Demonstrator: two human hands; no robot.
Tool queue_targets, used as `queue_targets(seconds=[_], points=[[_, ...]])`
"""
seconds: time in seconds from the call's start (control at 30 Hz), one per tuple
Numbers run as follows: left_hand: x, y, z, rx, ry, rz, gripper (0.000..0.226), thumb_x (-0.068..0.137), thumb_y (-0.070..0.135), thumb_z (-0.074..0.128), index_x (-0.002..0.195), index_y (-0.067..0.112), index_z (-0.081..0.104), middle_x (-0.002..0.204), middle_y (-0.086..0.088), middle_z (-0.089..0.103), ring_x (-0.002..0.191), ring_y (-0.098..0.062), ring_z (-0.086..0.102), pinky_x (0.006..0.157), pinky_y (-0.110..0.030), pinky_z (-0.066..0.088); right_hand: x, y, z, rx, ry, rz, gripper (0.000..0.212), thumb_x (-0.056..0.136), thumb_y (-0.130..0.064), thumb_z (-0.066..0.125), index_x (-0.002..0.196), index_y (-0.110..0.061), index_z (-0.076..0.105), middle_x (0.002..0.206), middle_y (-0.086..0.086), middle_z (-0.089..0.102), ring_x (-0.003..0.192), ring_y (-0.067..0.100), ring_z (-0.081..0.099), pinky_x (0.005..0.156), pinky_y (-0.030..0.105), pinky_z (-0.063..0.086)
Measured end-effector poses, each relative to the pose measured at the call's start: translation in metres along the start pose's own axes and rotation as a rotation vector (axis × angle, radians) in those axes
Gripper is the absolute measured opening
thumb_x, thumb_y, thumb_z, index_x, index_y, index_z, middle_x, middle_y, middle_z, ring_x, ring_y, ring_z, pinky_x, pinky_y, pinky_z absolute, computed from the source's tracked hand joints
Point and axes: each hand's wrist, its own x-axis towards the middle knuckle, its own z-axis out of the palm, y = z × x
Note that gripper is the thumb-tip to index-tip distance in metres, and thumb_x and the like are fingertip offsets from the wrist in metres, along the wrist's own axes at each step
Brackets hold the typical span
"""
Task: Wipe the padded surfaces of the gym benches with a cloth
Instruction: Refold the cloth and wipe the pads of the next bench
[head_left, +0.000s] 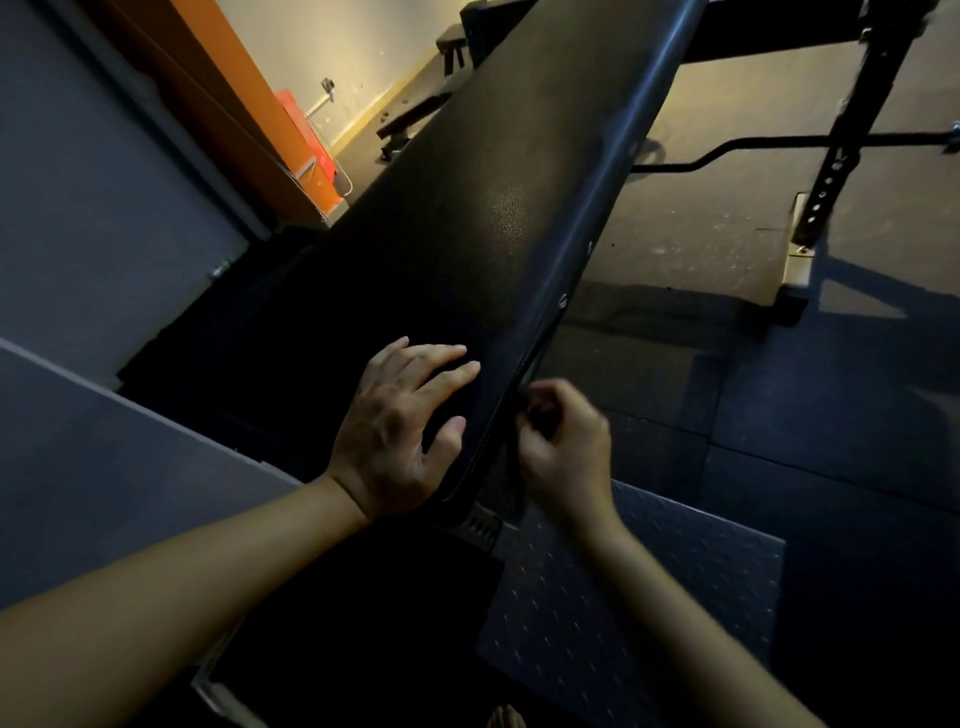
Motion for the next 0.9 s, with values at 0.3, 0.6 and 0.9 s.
queue_targets(seconds=[0.3,0.6,0.9], points=[[0.0,0.0,0.001,0.002,-0.01,-0.009,0.053,0.091,0.034,0.047,0.134,0.009,0.066,0.145,-0.012,0.054,0.134,-0.026,0.051,0.119,-0.051,0.028,0.005,0.004,0.002,0.061,0.002,0.04,0.021,0.089,-0.001,0.063,0.101,-0.018,0.065,0.087,-0.01,0.064,0.079,0.004,0.062,0.07,0.024,0.054],[0.001,0.0,0.002,-0.004,0.004,0.005,0.054,0.088,0.031,0.047,0.133,0.007,0.066,0.143,-0.009,0.058,0.133,-0.024,0.053,0.118,-0.05,0.032,0.126,0.015,-0.016,-0.074,0.182,0.039,0.008,0.092,-0.009,0.064,0.093,-0.016,0.063,0.085,0.002,0.066,0.079,0.017,0.067,0.075,0.045,0.06],[0.002,0.002,0.0,0.002,-0.031,0.002,0.054,0.089,0.033,0.047,0.134,0.008,0.065,0.143,-0.009,0.058,0.132,-0.026,0.053,0.116,-0.05,0.033,-0.008,0.006,-0.005,0.121,-0.123,0.015,0.019,0.091,-0.002,0.063,0.101,-0.017,0.068,0.088,-0.007,0.068,0.081,0.007,0.066,0.072,0.031,0.057]])
